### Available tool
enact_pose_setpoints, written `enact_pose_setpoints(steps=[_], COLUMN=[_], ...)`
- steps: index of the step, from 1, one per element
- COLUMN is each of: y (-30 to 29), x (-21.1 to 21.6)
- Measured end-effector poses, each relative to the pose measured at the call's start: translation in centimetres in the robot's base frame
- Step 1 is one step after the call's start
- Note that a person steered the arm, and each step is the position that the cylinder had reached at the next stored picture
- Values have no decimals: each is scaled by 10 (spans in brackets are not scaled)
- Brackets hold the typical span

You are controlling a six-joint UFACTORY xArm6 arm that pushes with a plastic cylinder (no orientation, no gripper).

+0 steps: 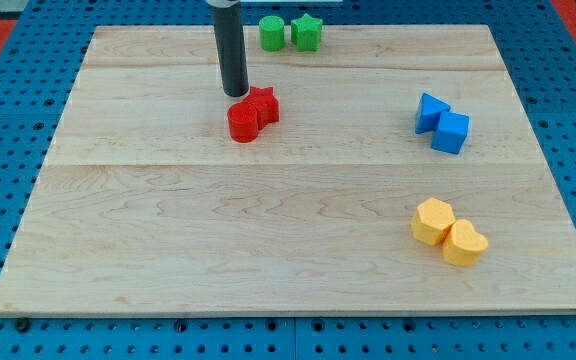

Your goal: Push the red blocks slightly to the center of the board

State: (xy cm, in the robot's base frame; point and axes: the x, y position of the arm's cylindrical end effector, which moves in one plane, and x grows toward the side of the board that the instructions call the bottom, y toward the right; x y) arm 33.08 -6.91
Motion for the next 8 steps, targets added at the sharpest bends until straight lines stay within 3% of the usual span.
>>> enact_pose_setpoints(steps=[3, 5, 7, 8], y=[17, -34, 21, -22], x=[32, 47, 69, 62])
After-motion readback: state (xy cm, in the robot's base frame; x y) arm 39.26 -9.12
